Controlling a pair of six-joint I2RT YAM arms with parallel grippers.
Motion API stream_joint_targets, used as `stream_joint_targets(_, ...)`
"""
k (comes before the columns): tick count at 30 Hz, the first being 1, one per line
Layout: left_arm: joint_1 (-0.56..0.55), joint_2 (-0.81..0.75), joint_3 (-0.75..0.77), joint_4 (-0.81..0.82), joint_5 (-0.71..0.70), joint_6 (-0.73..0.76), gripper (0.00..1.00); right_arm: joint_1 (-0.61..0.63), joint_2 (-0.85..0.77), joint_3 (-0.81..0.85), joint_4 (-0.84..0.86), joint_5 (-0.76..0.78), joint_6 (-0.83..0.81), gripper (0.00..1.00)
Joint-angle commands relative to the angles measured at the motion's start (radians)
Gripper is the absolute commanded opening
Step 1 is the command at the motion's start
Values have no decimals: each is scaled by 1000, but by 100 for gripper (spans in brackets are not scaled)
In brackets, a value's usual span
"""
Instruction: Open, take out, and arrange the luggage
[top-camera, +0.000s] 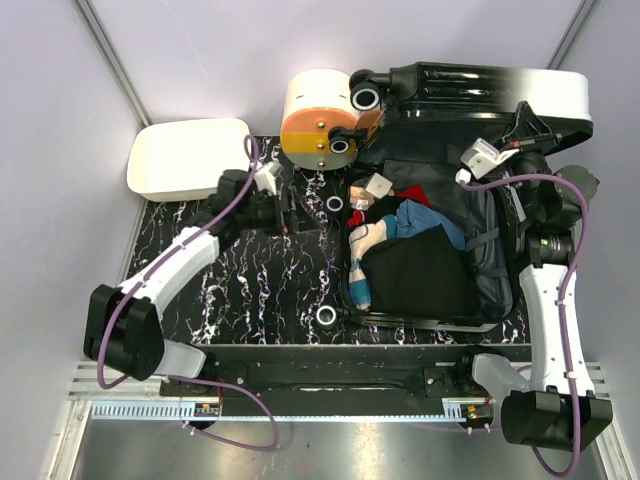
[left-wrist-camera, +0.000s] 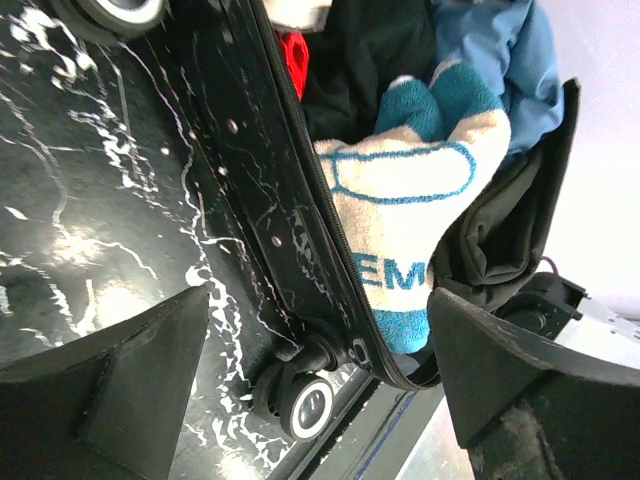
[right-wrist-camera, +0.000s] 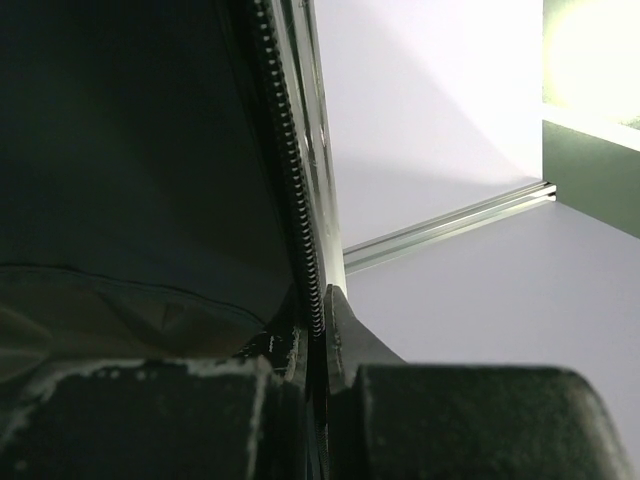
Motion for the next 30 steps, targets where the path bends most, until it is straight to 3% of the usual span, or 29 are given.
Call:
stream_joint_targets(1,-94,53,-1,43,-110,-57,91,-5,20,94,87,90,104,0)
stream_joint_targets(9,-309,195,-73,218,-96,-214,60,-5,30,96,89,113,87,0)
stream_joint_targets(10,-324,229,-76,286,-97,-254,44,-5,30,96,95,119,80,0)
stream_joint_targets(13,-386,304,-40,369,-113,-297,20,-5,56,105,104,160,63,0)
stream_joint_targets(19,-466,418,109,423,-141,-311,3,-43,130,176,107,231,22,0)
stream_joint_targets(30,-478,469,123,426,-190,-333,0,-155,380,387,202,108,69,0)
